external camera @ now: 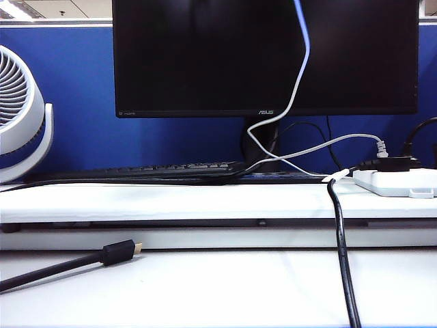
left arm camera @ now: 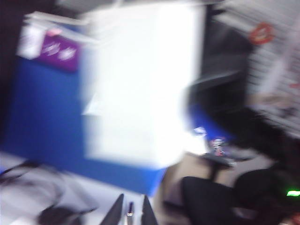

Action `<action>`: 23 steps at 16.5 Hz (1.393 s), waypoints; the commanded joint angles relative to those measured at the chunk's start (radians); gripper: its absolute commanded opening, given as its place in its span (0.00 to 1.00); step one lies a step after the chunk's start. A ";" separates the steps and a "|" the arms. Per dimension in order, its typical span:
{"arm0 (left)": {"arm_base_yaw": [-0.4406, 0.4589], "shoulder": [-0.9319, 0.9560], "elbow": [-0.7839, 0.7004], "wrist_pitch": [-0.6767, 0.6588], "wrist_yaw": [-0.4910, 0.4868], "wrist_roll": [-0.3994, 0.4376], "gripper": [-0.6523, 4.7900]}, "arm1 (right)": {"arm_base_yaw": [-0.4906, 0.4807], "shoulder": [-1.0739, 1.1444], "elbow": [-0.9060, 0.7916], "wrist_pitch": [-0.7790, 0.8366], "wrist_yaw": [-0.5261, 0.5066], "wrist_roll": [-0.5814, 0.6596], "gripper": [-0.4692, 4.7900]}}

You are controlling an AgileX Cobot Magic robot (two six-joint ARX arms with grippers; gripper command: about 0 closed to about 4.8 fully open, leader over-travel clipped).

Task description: Pick up the Type-C charging cable and the charging base, insert one end of the Type-C charger into the corresponding slot on the base, and finally place the plugged-in charger back on the table.

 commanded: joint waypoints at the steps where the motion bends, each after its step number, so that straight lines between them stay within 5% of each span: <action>1: -0.023 -0.006 0.004 0.076 0.015 -0.088 0.11 | 0.001 -0.006 0.008 0.093 0.024 0.039 0.36; 8: -0.064 -0.006 0.004 0.110 -0.012 -0.150 0.11 | 0.001 -0.005 0.008 0.211 0.040 0.195 0.37; 16: -0.065 -0.006 0.009 0.169 -0.019 -0.240 0.11 | 0.001 0.002 0.008 0.255 0.090 0.584 0.37; 23: -0.065 -0.006 0.009 0.175 -0.034 -0.399 0.11 | 0.004 0.020 0.007 0.225 0.038 0.594 0.37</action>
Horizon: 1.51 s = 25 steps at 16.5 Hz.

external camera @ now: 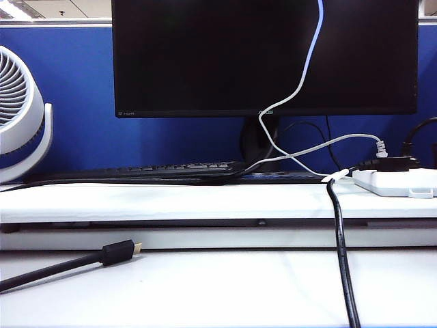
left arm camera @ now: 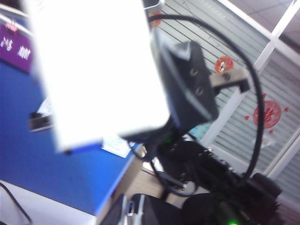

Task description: Pick up the Type-C charging cable and the charging base, insert one end of the Type-C charger into the corresponding slot on the base, and finally place the plugged-in charger back on the table.

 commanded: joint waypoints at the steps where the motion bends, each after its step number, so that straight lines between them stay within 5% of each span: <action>1: 0.000 -0.005 0.008 0.013 -0.003 -0.085 0.11 | 0.003 -0.003 0.007 0.019 -0.010 0.004 0.37; 7: 0.000 -0.003 0.008 0.014 -0.003 -0.201 0.11 | 0.030 -0.002 0.007 0.018 -0.052 -0.035 0.37; 25: 0.000 -0.004 0.008 0.084 0.065 -0.193 0.11 | 0.048 -0.005 0.007 0.016 -0.068 -0.081 0.37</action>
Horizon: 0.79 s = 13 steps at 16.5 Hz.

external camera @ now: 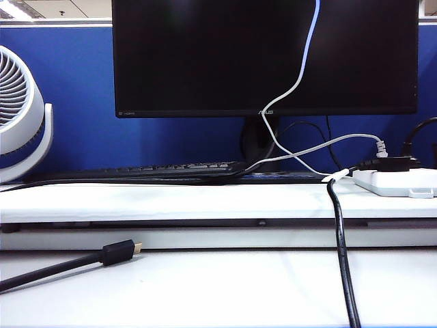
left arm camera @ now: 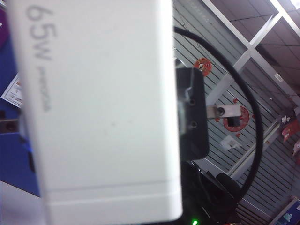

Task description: Pick up the Type-C charging cable and the charging base, insert one end of the Type-C charger into the corresponding slot on the base, and finally place the plugged-in charger back on the table.

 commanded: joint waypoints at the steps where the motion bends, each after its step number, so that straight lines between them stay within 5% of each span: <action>1: 0.000 -0.004 0.006 0.011 0.005 0.008 0.11 | 0.000 -0.010 0.008 0.028 0.003 0.005 0.37; 13: 0.001 -0.003 0.006 -0.025 0.000 0.058 0.11 | 0.000 -0.016 0.008 0.028 -0.028 0.038 0.37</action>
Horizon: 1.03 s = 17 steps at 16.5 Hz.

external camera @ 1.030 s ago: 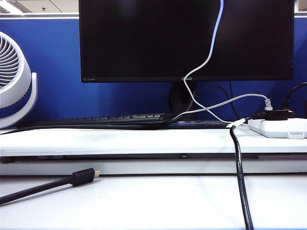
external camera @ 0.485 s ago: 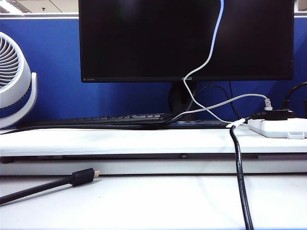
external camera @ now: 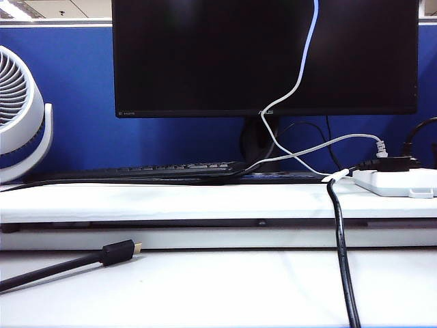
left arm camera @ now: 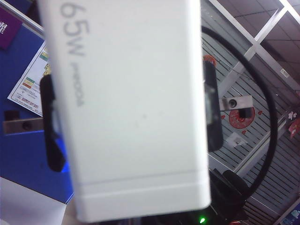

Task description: Pick up the Type-C charging cable and the charging base, insert one end of the Type-C charger into the corresponding slot on the base, and finally place the plugged-in charger back on the table.

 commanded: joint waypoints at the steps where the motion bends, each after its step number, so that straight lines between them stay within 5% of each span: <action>1: 0.001 -0.003 0.006 0.006 -0.001 0.005 0.11 | 0.001 -0.008 0.008 0.019 -0.019 -0.003 0.37; 17: 0.002 -0.003 0.006 -0.016 -0.003 0.019 0.11 | 0.001 -0.026 0.008 -0.056 -0.029 -0.060 0.37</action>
